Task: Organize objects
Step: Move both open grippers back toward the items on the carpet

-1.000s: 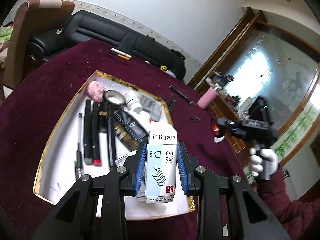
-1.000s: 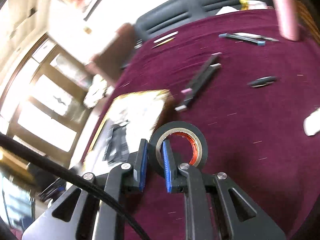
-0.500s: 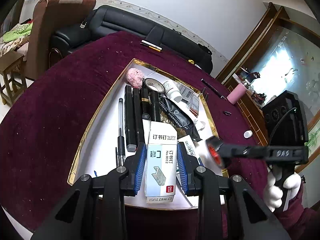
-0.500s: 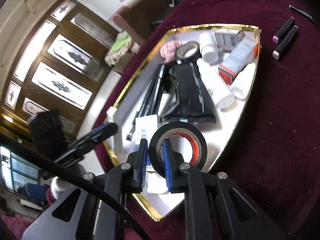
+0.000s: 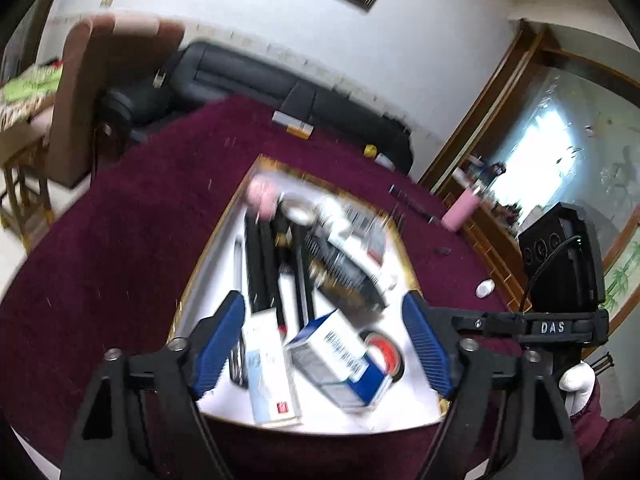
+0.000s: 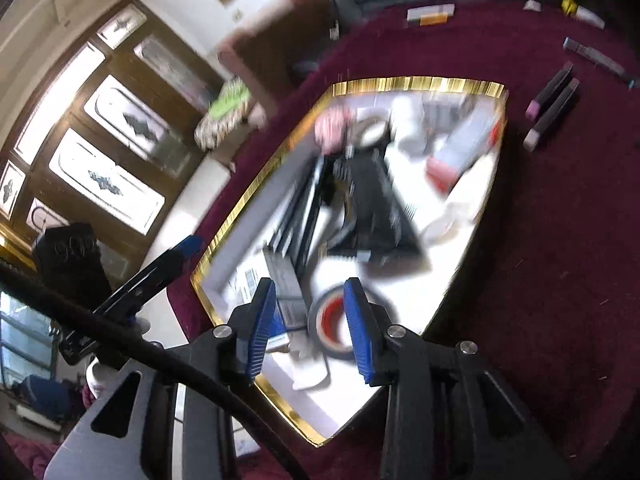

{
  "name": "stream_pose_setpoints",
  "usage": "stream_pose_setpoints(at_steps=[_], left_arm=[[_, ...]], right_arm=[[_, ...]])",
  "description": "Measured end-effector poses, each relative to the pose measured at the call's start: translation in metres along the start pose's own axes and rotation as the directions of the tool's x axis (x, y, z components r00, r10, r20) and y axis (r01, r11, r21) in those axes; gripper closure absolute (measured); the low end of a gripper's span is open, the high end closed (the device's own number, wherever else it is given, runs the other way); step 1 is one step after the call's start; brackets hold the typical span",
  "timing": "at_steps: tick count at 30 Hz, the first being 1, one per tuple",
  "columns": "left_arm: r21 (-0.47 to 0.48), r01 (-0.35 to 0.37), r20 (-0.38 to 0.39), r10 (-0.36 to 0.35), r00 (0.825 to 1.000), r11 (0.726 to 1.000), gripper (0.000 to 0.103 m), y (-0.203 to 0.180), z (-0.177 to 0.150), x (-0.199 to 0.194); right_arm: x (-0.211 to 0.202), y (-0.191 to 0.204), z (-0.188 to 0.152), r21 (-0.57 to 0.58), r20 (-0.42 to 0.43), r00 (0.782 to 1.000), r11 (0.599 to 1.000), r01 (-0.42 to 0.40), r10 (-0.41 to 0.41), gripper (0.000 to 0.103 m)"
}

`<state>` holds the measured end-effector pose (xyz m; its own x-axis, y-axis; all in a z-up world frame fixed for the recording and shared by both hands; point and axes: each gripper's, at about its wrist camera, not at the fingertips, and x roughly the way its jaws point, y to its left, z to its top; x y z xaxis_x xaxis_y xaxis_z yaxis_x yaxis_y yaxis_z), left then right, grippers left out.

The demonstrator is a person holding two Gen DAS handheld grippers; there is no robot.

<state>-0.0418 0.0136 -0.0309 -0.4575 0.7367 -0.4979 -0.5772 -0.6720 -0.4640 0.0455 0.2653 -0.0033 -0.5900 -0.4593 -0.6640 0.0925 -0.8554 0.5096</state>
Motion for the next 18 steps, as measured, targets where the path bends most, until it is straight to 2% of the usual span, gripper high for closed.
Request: stream_pose_setpoints(at_steps=[1, 2, 3, 4, 5, 6, 7, 8, 9, 10, 11, 12, 13, 14, 15, 16, 17, 18], left_arm=[[0.011, 0.023, 0.036, -0.023, 0.999, 1.000, 0.018, -0.004, 0.005, -0.008], [0.023, 0.070, 0.091, -0.072, 0.993, 0.997, 0.017, -0.011, 0.014, -0.020], [0.033, 0.107, 0.133, -0.111, 0.985, 0.994, 0.011, -0.017, 0.022, -0.030], [0.048, 0.151, 0.183, -0.158, 0.970, 0.987, 0.001, -0.025, 0.033, -0.043], [0.068, 0.201, 0.244, -0.212, 0.946, 0.977, 0.001, -0.033, 0.043, -0.058], [0.086, 0.258, 0.309, -0.272, 0.911, 0.962, 0.001, -0.043, 0.054, -0.072], [0.093, 0.312, 0.351, -0.324, 0.878, 0.946, 0.001, -0.050, 0.062, -0.082], [0.089, 0.406, 0.389, -0.407, 0.826, 0.909, 0.001, -0.058, 0.069, -0.087], [0.085, 0.487, 0.399, -0.477, 0.783, 0.869, 0.001, -0.062, 0.072, -0.085], [0.080, 0.586, 0.387, -0.567, 0.727, 0.806, 0.001, -0.067, 0.073, -0.077], [0.063, 0.691, 0.340, -0.666, 0.664, 0.720, 0.001, -0.074, 0.073, -0.060], [0.008, 0.772, 0.259, -0.747, 0.613, 0.636, 0.001, -0.084, 0.070, -0.036], [-0.062, 0.796, 0.194, -0.775, 0.601, 0.602, 0.001, -0.093, 0.064, -0.014], [-0.147, 0.787, 0.124, -0.779, 0.615, 0.599, 0.001, -0.105, 0.053, 0.014], [-0.184, 0.777, 0.090, -0.777, 0.623, 0.602, 0.001, -0.112, 0.044, 0.029], [-0.221, 0.764, 0.064, -0.773, 0.632, 0.606, 0.002, -0.118, 0.036, 0.043], [-0.268, 0.745, 0.043, -0.764, 0.643, 0.612, 0.002, -0.122, 0.026, 0.057], [-0.285, 0.730, 0.032, -0.755, 0.655, 0.622, 0.002, -0.125, 0.022, 0.062]], right_arm=[[-0.021, 0.003, 0.007, -0.017, 0.063, 0.998, 1.000, 0.023, -0.022, 0.069], [-0.038, 0.006, 0.012, -0.035, 0.113, 0.993, 0.998, 0.044, -0.040, 0.069], [-0.059, 0.012, 0.017, -0.058, 0.179, 0.982, 0.996, 0.071, -0.060, 0.069], [-0.084, 0.020, 0.019, -0.081, 0.264, 0.961, 0.991, 0.111, -0.086, 0.068], [-0.113, 0.030, 0.018, -0.098, 0.374, 0.919, 0.980, 0.171, -0.123, 0.057], [-0.137, 0.039, 0.014, -0.100, 0.475, 0.867, 0.969, 0.226, -0.153, 0.045], [-0.166, 0.047, 0.003, -0.086, 0.612, 0.772, 0.956, 0.281, -0.172, 0.014], [-0.186, 0.051, -0.010, -0.070, 0.717, 0.678, 0.952, 0.298, -0.159, 0.000], [-0.196, 0.051, -0.021, -0.065, 0.782, 0.609, 0.956, 0.285, -0.129, 0.000], [-0.207, 0.046, -0.034, -0.062, 0.841, 0.536, 0.969, 0.238, -0.078, 0.000], [-0.212, 0.034, -0.042, -0.060, 0.858, 0.513, 0.987, 0.152, -0.027, 0.000], [-0.211, 0.021, -0.039, -0.046, 0.827, 0.562, 0.997, 0.070, -0.001, 0.000], [-0.202, 0.005, -0.030, -0.015, 0.745, 0.667, 1.000, -0.021, 0.025, 0.000], [-0.187, -0.014, -0.019, 0.042, 0.612, 0.788, 0.993, -0.112, 0.063, 0.000], [-0.173, -0.029, -0.013, 0.093, 0.513, 0.852, 0.980, -0.177, 0.105, 0.000], [-0.164, -0.043, -0.014, 0.143, 0.453, 0.882, 0.966, -0.215, 0.130, 0.000], [-0.162, -0.052, -0.022, 0.177, 0.441, 0.893, 0.967, -0.181, 0.086, 0.001], [-0.168, -0.053, -0.029, 0.172, 0.462, 0.886, 0.978, -0.120, 0.027, 0.001]])
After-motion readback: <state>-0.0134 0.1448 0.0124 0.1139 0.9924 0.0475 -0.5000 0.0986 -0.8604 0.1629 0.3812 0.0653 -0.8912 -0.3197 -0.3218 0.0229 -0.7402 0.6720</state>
